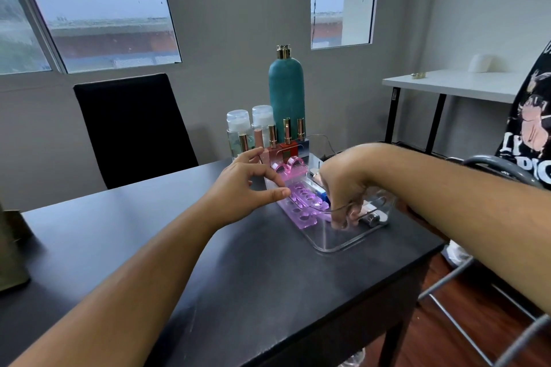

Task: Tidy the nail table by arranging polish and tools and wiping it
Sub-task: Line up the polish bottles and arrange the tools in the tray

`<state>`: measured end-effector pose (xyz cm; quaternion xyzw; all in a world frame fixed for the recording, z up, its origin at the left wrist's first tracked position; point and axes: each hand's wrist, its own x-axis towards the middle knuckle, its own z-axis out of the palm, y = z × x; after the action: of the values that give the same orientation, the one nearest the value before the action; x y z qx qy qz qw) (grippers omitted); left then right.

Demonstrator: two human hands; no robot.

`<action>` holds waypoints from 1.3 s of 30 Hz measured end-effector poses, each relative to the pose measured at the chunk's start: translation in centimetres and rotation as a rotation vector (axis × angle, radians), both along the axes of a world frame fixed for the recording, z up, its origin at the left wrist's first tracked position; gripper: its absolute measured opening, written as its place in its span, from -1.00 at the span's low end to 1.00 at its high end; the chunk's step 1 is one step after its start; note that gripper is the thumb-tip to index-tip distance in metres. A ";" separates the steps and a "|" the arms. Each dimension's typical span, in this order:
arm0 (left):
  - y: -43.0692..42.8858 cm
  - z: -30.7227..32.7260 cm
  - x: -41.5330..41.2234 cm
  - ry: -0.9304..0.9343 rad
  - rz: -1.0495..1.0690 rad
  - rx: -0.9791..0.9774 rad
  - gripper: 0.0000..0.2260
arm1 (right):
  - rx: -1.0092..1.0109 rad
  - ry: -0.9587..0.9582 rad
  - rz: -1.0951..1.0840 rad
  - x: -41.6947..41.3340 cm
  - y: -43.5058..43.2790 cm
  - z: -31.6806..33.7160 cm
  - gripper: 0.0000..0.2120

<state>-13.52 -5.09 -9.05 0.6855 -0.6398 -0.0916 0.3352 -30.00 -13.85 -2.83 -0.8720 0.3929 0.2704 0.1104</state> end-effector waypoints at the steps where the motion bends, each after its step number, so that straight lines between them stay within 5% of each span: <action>1: 0.0 0.0 0.0 0.000 0.000 0.003 -0.82 | -0.022 -0.032 -0.008 -0.3 0.0 0.6 -0.81; 10: 0.1 0.2 -0.2 0.011 0.006 0.018 -0.83 | -0.101 -0.339 -0.068 -1.7 -0.8 4.1 -0.84; 23: 0.6 0.7 -0.5 -0.001 0.028 0.037 -0.80 | -0.034 -0.254 -0.153 -1.1 -0.8 2.3 -0.82; 30: -0.3 2.2 -2.3 -0.254 -0.052 0.083 -0.93 | 0.053 -0.297 -0.157 -1.4 -0.7 1.5 -0.84; 39: -2.6 3.3 -3.3 -0.489 -0.219 0.414 -0.71 | -0.023 -0.349 -0.142 -2.6 -1.4 2.2 -0.82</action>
<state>-16.83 -7.73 -5.70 0.6680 -0.7388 -0.0880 0.0139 -32.61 -15.22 -0.67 -0.8768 0.4316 0.1021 0.1858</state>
